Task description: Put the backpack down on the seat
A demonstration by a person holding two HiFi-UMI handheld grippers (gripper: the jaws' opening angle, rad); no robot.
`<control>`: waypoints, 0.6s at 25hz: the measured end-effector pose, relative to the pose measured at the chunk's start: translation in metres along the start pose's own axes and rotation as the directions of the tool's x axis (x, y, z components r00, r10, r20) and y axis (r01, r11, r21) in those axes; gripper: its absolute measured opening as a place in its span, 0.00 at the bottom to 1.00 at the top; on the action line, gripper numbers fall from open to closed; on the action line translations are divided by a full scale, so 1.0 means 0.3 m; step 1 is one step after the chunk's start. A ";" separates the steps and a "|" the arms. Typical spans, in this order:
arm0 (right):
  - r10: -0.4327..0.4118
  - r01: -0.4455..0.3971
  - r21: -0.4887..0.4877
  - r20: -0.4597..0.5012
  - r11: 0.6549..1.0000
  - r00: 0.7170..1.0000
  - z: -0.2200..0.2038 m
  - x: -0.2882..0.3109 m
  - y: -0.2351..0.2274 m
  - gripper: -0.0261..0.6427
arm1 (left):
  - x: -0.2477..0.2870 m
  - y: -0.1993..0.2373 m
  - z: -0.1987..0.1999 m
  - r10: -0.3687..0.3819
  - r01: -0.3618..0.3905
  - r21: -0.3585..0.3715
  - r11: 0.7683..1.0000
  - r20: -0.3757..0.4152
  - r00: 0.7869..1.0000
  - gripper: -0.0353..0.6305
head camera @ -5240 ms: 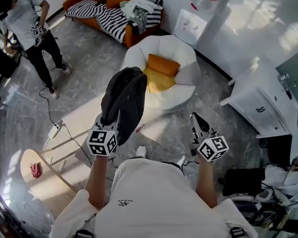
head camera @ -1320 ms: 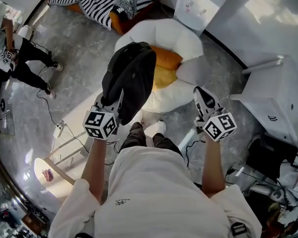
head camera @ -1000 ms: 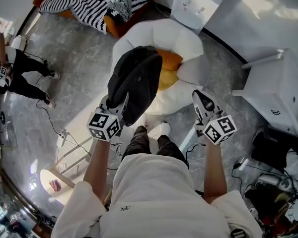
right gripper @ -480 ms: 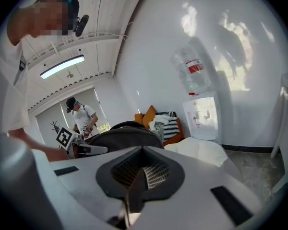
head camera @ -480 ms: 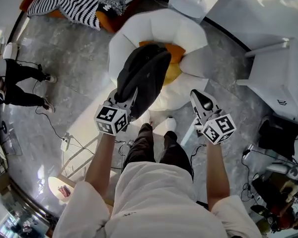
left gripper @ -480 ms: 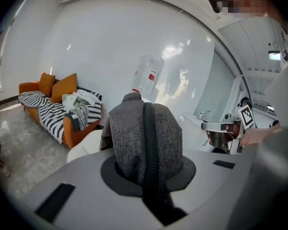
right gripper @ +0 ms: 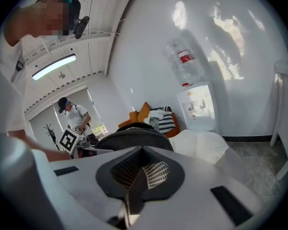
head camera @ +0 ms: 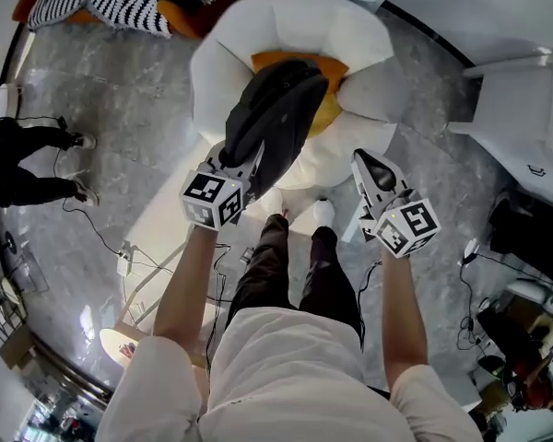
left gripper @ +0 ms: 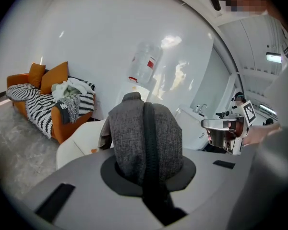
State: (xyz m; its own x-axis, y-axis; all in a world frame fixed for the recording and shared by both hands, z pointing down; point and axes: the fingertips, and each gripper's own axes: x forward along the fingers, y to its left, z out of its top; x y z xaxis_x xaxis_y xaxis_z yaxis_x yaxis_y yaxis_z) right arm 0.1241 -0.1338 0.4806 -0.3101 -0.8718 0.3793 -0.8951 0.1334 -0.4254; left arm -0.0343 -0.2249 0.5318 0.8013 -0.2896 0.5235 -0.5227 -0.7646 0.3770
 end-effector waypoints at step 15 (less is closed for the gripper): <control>-0.024 0.028 0.067 -0.053 0.997 0.998 -0.254 0.195 -0.130 0.07 | 0.234 0.082 -0.152 -0.080 0.079 -0.005 0.997 -0.047 0.996 0.15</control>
State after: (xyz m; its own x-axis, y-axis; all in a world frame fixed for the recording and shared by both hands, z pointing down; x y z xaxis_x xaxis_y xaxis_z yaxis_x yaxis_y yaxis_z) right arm 0.1165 -0.1540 0.5818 -0.3052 -0.8483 0.4327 -0.8797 0.0772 -0.4692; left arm -0.0044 -0.2377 0.6127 0.8258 -0.2006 0.5271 -0.4590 -0.7821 0.4215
